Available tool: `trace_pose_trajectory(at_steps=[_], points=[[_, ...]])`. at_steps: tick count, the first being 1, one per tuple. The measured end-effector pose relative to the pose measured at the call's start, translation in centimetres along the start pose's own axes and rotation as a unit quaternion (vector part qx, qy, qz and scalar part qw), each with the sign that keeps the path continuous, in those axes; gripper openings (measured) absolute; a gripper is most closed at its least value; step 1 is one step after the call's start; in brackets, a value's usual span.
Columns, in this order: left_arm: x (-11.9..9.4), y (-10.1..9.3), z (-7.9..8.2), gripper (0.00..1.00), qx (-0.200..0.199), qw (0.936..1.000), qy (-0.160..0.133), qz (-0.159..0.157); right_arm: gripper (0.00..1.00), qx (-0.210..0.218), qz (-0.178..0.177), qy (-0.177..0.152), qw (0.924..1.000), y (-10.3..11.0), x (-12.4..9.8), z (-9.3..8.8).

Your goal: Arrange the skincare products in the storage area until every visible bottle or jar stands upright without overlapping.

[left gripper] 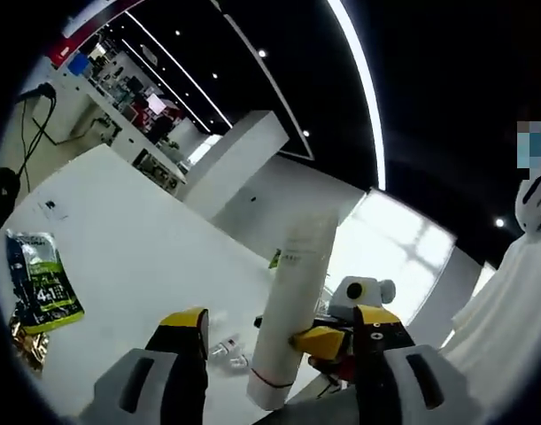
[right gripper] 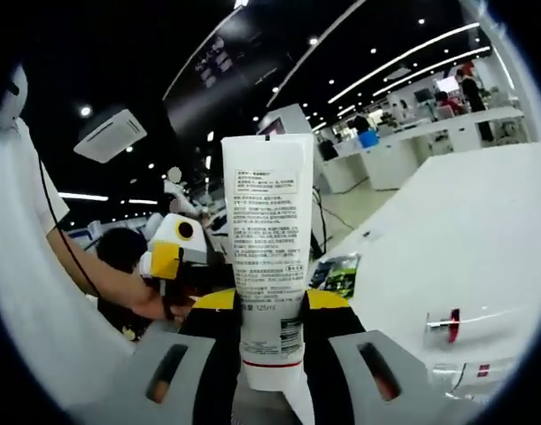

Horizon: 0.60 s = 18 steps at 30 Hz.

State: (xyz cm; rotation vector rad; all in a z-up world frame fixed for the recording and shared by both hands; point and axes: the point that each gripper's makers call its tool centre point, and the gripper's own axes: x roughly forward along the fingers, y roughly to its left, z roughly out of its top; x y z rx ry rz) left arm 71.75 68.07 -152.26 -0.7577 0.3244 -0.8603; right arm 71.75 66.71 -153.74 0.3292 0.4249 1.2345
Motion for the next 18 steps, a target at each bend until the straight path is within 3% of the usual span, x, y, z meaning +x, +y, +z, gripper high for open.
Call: trace_pose_trajectory(at_steps=[10,18], points=[[0.5,-1.4,-3.2,0.57,-0.021,0.9957,0.080,-0.042,0.24,0.058,0.061,0.022,0.9963,2.5,0.0,-2.0],[0.3,-1.7,-3.4,0.50,-0.011,0.9949,0.086,-0.051,0.25,0.096,0.112,0.045,0.9881,4.4,0.3,-2.9]])
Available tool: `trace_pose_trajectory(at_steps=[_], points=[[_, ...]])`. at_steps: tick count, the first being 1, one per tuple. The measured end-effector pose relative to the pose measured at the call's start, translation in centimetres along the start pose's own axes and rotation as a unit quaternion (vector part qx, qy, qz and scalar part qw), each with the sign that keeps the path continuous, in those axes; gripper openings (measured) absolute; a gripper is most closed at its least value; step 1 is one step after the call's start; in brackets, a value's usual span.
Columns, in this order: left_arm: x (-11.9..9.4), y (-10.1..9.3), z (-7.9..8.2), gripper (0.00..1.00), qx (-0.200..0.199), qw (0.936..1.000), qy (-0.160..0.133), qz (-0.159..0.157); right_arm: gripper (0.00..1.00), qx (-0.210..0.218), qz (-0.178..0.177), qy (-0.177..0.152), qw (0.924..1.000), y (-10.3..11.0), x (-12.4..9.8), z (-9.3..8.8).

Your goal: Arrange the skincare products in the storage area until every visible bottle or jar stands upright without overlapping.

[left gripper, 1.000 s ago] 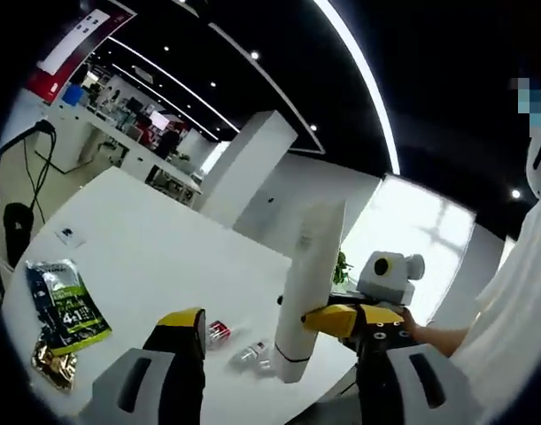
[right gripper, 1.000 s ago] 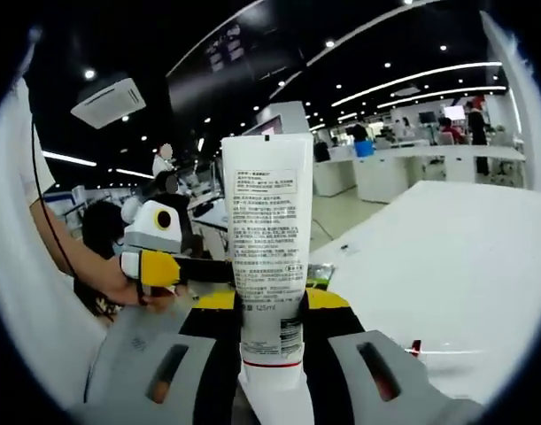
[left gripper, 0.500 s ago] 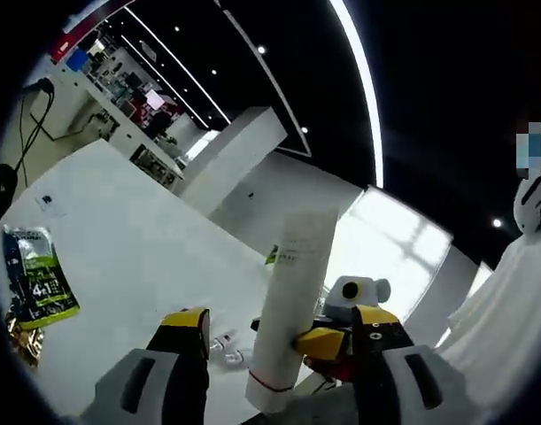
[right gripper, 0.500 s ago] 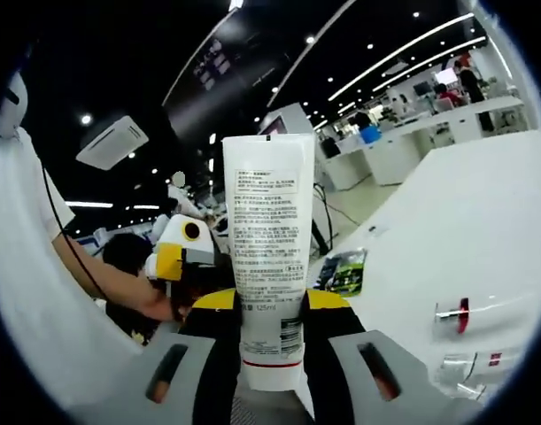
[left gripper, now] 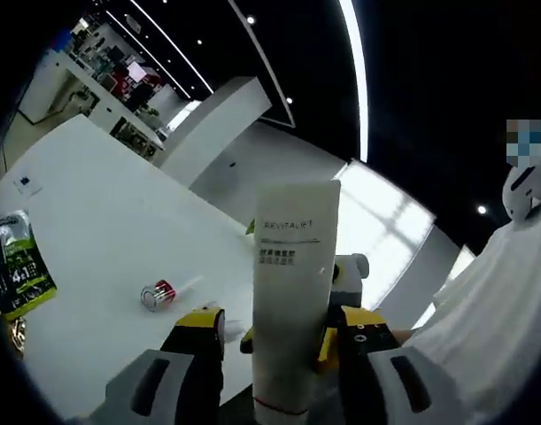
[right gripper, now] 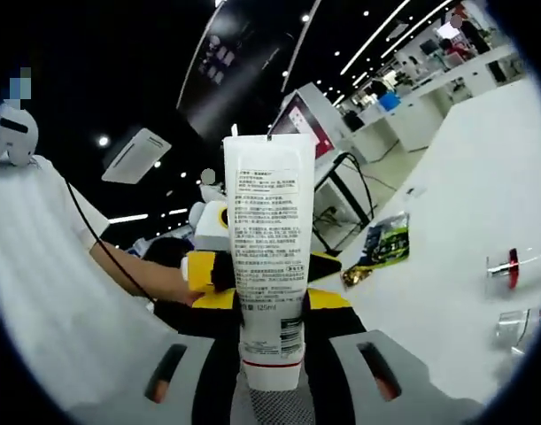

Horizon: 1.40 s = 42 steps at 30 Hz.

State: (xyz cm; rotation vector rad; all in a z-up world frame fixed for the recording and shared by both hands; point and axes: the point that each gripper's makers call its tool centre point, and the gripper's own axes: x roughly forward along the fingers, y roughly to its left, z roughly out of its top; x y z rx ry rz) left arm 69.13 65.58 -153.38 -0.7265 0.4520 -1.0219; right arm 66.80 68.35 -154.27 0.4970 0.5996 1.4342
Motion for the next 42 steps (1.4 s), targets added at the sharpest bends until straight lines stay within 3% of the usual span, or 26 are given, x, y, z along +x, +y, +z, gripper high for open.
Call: trace_pose_trajectory(at_steps=[4,7,14,21,23,27,34,38,42], points=[[-0.1,-0.5,-0.3,0.43,-0.010,0.9998,0.008,-0.015,0.25,0.016,0.018,0.002,0.9997,0.5,0.2,-0.2],[-0.1,-1.5,-0.7,0.35,-0.029,0.9984,0.022,-0.044,0.25,0.027,0.028,0.007,0.9992,0.7,0.3,-0.5],[-0.2,-1.1,-1.4,0.33,-0.048,0.9972,0.042,-0.038,0.26,0.060,0.042,0.012,0.9972,0.9,0.2,-1.2],[-0.4,-0.6,-0.9,0.32,-0.046,0.9982,0.030,-0.021,0.27,0.056,0.039,0.008,0.9976,0.7,0.7,-0.9],[-0.5,-0.3,-0.7,0.32,-0.041,0.9988,0.026,-0.009,0.28,0.050,0.030,0.008,0.9983,0.6,1.0,-0.9],[-0.5,1.1,-1.1,0.32,0.004,0.9983,0.036,0.045,0.34,-0.021,-0.003,0.038,0.9991,-0.1,1.8,-1.8],[-0.8,2.3,-1.0,0.32,0.056,0.9926,0.037,0.101,0.42,-0.033,-0.015,0.048,0.9982,-0.5,1.6,-2.1],[-1.4,3.5,-0.2,0.32,0.068,0.9882,0.019,0.136,0.46,-0.035,-0.033,0.035,0.9982,-1.1,0.8,-1.5],[-1.9,4.5,0.1,0.32,0.093,0.9803,0.018,0.173,0.51,-0.020,-0.048,-0.009,0.9986,-1.5,0.2,0.4]])
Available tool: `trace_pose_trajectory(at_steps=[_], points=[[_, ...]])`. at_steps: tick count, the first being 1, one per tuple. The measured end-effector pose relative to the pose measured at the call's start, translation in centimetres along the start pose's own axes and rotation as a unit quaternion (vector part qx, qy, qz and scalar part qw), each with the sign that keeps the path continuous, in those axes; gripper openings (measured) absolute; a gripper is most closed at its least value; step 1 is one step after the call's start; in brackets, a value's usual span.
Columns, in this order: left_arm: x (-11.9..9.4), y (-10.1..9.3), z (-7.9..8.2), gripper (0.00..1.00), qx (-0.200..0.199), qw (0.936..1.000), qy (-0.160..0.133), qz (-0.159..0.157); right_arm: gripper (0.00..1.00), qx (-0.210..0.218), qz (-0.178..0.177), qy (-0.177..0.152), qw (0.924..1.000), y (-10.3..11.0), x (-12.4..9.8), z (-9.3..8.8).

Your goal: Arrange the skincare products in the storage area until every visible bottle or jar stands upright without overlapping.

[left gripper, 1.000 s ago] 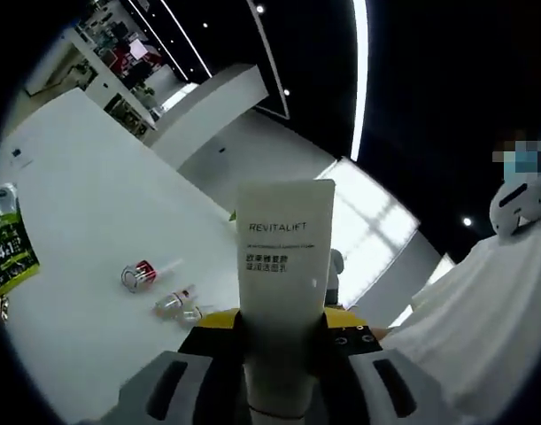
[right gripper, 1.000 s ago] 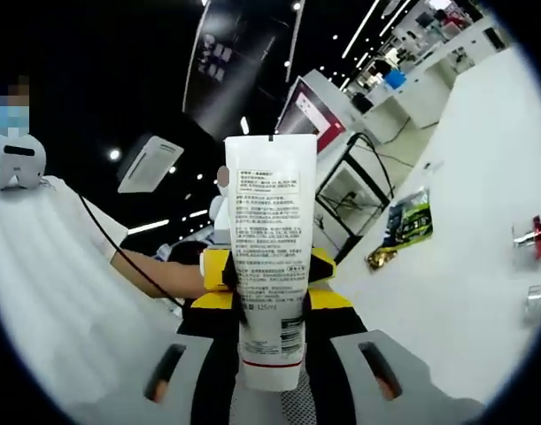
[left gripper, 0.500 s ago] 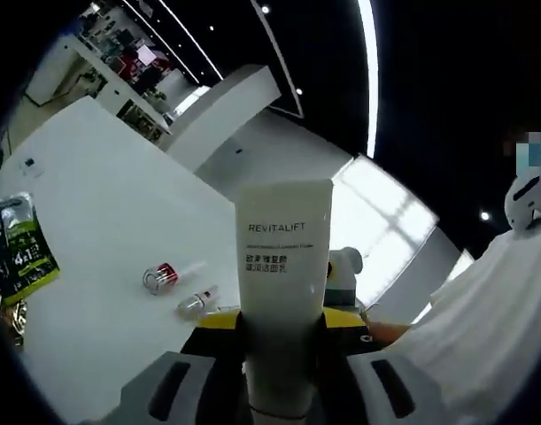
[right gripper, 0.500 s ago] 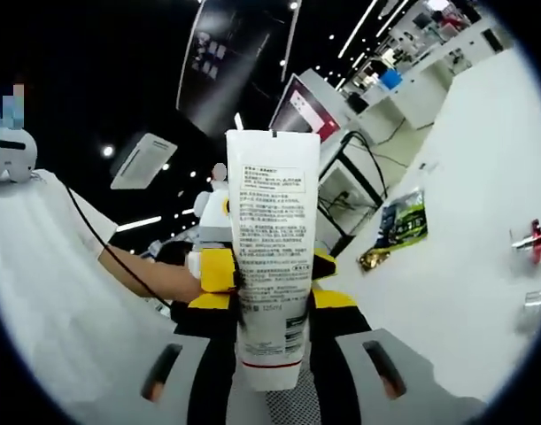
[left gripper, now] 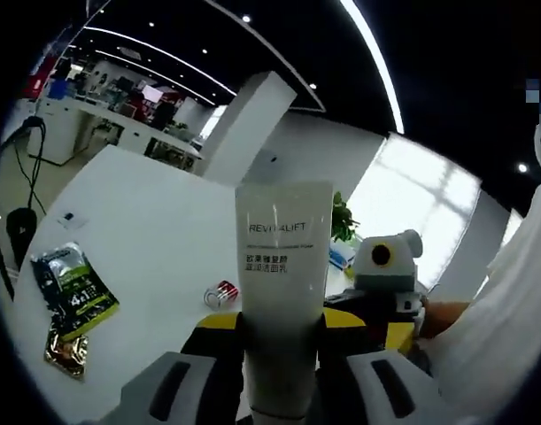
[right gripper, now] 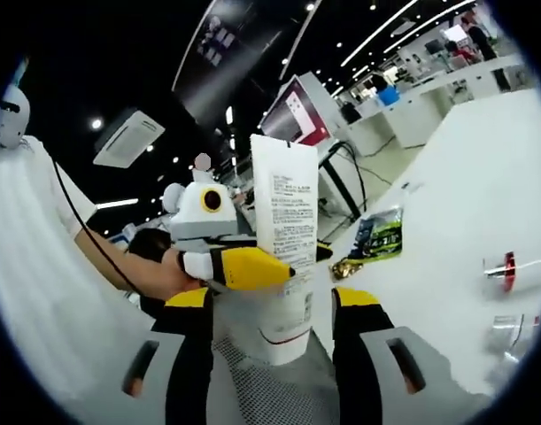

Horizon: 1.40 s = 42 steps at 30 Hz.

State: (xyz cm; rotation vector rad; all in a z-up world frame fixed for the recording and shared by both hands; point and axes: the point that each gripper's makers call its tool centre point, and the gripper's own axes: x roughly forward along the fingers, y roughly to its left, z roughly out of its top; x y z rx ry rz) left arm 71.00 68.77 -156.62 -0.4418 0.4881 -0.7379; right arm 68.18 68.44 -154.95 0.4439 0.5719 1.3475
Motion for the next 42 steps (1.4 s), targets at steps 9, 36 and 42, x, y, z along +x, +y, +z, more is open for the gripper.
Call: trace_pose_trajectory(at_steps=[9,36,42], points=[[0.8,-0.8,-2.1,0.32,0.080,0.9955,0.048,0.015,0.41,0.016,-0.068,-0.020,0.9974,-1.5,0.3,2.6],[1.4,0.8,-3.3,0.33,0.185,0.9762,0.077,0.084,0.10,-0.004,-0.261,0.066,0.9630,-3.8,1.7,1.3],[1.5,0.7,-3.0,0.34,0.190,0.9761,0.068,0.080,0.08,-0.035,-0.259,0.077,0.9621,-3.4,1.7,1.7]])
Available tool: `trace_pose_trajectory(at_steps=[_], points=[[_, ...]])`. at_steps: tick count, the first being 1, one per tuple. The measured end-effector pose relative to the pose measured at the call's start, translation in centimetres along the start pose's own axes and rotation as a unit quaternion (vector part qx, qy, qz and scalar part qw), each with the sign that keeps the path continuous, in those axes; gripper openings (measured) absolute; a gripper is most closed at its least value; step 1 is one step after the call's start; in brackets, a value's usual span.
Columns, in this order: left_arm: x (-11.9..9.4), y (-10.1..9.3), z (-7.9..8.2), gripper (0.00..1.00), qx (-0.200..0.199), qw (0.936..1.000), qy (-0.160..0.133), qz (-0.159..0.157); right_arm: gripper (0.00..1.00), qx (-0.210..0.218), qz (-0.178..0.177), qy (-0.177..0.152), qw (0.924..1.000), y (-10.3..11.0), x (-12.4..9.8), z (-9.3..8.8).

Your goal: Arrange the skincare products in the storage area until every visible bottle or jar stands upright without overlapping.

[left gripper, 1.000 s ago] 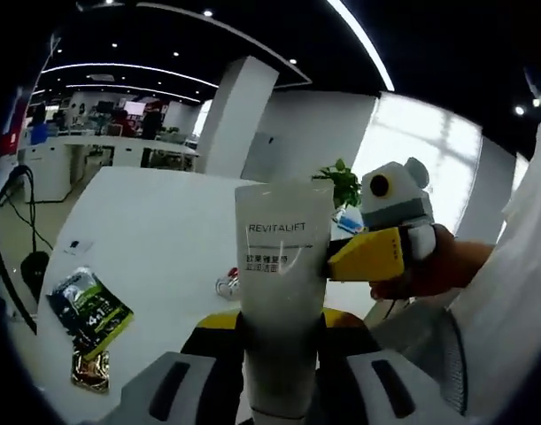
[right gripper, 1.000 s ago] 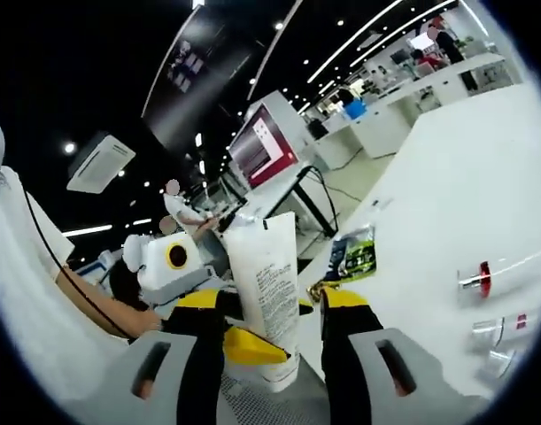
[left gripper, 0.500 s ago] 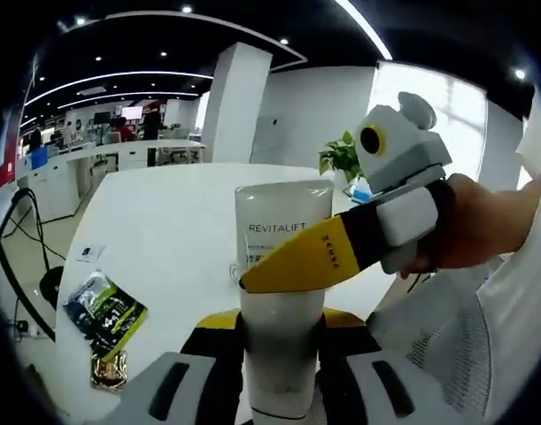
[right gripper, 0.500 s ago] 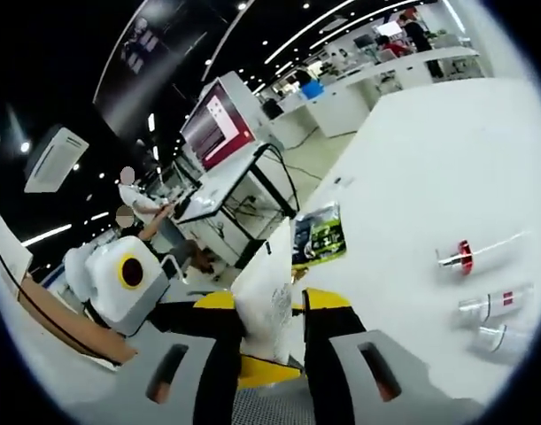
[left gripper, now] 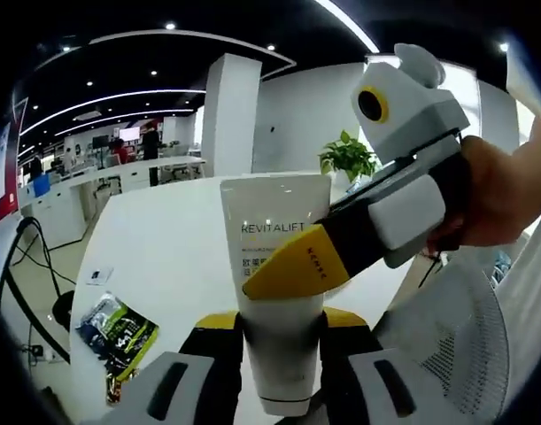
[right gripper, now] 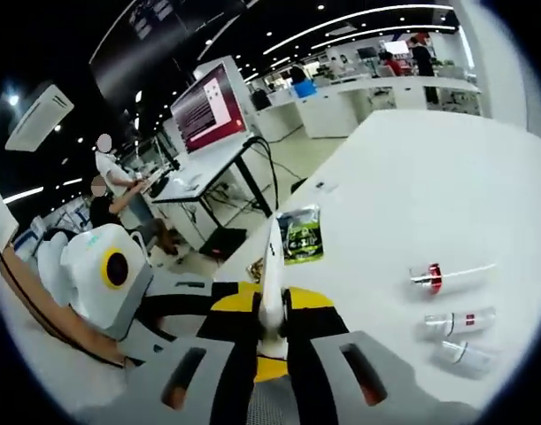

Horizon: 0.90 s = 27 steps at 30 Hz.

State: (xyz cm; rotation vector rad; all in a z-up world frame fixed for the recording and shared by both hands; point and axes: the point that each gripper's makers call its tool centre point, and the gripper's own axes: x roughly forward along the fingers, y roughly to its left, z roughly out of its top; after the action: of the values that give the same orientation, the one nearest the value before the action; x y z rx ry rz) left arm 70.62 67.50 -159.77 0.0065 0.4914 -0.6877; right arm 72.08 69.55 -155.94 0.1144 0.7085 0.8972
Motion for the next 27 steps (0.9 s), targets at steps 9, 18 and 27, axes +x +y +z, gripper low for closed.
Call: trace_pose_trajectory(at_steps=[9,18,27], points=[[-0.3,-1.0,1.2,0.34,-0.010,0.9989,-0.032,-0.032,0.07,-0.045,0.014,-0.001,0.9989,0.2,-1.4,0.6],[-0.4,-1.8,2.1,0.33,-0.002,0.9971,-0.054,-0.054,0.07,-0.055,0.017,-0.011,0.9983,0.2,-2.3,1.1],[-0.7,-2.5,3.1,0.33,-0.016,0.9935,-0.077,-0.082,0.07,-0.090,0.039,-0.020,0.9950,0.4,-3.4,1.6]])
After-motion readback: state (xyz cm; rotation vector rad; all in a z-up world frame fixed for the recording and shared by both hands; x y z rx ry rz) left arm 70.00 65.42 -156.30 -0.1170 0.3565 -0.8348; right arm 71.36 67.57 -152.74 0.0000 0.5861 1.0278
